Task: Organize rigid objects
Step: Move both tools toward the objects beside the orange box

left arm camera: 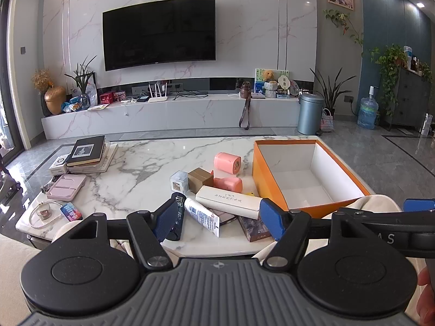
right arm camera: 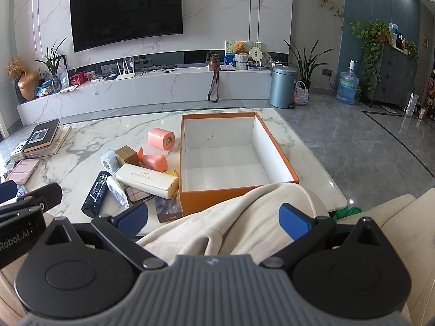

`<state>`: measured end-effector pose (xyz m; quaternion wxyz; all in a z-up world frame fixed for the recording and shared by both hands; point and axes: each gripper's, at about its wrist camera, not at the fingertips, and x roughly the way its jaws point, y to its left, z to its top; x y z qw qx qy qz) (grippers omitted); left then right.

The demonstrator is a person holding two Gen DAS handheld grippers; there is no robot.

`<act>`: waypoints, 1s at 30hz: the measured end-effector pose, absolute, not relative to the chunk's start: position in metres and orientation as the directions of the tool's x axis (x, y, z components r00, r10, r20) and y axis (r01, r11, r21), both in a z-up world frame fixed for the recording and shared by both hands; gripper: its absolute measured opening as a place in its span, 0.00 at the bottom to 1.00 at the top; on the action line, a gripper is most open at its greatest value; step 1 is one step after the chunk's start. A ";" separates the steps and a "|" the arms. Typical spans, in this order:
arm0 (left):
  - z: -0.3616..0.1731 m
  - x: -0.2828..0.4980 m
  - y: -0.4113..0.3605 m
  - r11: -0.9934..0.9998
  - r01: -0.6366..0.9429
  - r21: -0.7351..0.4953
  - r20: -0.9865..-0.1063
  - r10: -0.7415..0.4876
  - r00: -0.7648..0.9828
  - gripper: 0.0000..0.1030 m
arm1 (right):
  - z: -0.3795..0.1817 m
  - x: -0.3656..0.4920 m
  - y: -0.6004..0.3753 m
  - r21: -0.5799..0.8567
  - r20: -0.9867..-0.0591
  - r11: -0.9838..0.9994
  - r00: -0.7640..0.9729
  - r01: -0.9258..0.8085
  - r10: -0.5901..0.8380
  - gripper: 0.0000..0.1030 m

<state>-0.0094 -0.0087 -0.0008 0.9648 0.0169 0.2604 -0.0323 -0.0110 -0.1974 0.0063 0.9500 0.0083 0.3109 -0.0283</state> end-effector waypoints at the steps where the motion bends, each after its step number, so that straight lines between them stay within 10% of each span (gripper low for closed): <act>1: -0.001 -0.009 -0.009 0.997 0.071 0.016 -0.503 -0.053 0.862 0.79 | 0.006 -0.011 -0.197 -0.002 -0.592 0.998 0.805 0.059 -0.049 0.99; 19: -0.014 0.000 -0.007 0.996 0.092 0.001 -0.548 -0.076 0.833 0.75 | -0.006 -0.003 -0.189 -0.024 -0.613 0.999 0.789 0.036 -0.044 0.99; 30: -0.044 0.043 0.021 0.982 0.113 -0.150 -0.620 -0.182 0.763 0.53 | -0.034 0.034 -0.185 0.037 -0.616 0.997 0.784 -0.068 0.076 0.99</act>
